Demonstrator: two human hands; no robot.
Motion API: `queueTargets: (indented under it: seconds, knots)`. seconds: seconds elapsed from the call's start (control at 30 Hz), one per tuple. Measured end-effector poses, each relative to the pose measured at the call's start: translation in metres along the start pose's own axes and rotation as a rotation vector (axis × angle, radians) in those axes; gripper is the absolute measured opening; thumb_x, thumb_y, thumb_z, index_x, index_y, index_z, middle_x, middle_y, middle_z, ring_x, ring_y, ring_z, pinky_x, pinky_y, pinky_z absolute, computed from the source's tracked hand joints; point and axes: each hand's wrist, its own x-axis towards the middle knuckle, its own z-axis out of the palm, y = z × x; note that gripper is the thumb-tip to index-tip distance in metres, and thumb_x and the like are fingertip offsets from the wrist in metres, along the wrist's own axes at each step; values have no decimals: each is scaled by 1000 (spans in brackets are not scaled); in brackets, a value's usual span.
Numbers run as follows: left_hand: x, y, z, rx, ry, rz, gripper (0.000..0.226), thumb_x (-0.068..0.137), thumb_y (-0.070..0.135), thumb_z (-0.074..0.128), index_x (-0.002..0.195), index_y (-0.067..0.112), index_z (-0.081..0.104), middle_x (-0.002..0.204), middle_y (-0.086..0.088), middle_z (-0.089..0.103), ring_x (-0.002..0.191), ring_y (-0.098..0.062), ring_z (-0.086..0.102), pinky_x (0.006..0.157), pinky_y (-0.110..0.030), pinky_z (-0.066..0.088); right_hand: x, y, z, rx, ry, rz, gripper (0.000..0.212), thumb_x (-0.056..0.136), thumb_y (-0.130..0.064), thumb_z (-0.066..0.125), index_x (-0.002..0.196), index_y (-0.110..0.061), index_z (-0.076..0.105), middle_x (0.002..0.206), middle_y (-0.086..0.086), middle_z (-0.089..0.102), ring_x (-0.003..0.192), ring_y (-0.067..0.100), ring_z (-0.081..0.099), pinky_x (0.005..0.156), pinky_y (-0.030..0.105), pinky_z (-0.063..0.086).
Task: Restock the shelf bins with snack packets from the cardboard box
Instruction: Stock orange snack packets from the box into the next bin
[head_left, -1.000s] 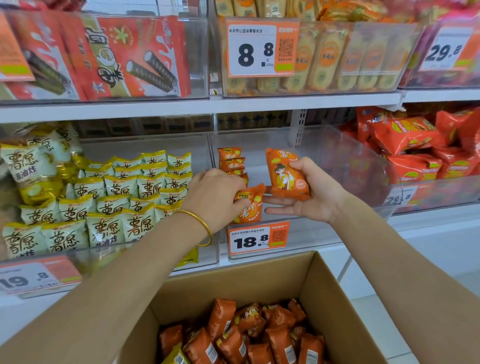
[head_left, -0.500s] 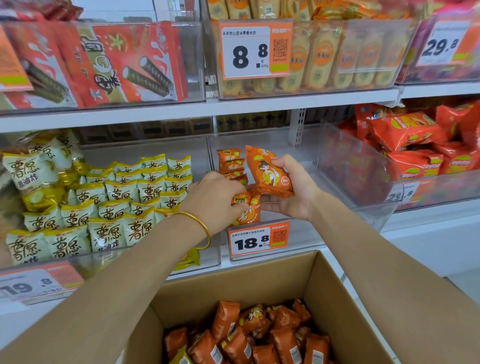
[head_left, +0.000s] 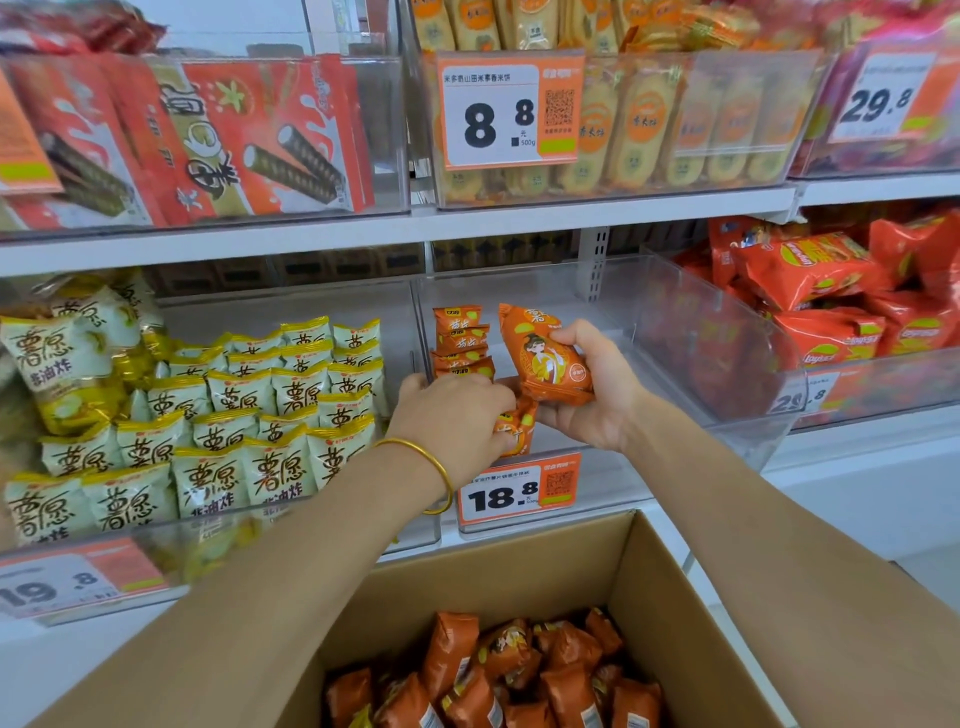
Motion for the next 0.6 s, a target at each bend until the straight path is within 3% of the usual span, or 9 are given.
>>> queueTargets:
  seconds: [0.07,0.2,0.37,0.5,0.6]
  knots:
    - [0,0,-2,29,-10,-13,27,93,45,48,115,31,57,117,8,56,121,-19,44,107,-48,25,0,0,0,-5,-1,-2,31,88,-32,49,102,-6,58,81,13,70,77,24,67,70,35,54]
    - [-6,-7,-7,68,-36,-39,33,94,52,42,113,34,61,118,8,54,124,-19,35,113,-52,16,0,1,1,-24,-10,-2,35,89,-32,49,111,-6,57,108,20,64,103,32,61,86,41,53]
    - [-4,1,0,52,-34,-47,35,97,51,36,119,37,59,123,2,46,125,-22,30,111,-48,18,1,2,1,-10,5,-11,35,89,-32,50,112,-7,56,97,15,66,95,28,63,80,37,54]
    - [-2,3,2,153,-42,-50,32,96,49,39,116,37,61,123,-1,44,125,-24,28,113,-54,12,2,3,1,-22,26,-8,40,88,-32,52,119,-7,55,107,17,65,116,34,60,93,43,51]
    - [-4,-1,1,213,-84,-57,33,96,49,38,117,37,60,123,-2,43,125,-25,28,112,-56,13,0,3,2,-17,24,-6,42,89,-31,53,124,-7,52,116,20,63,117,35,59,86,44,54]
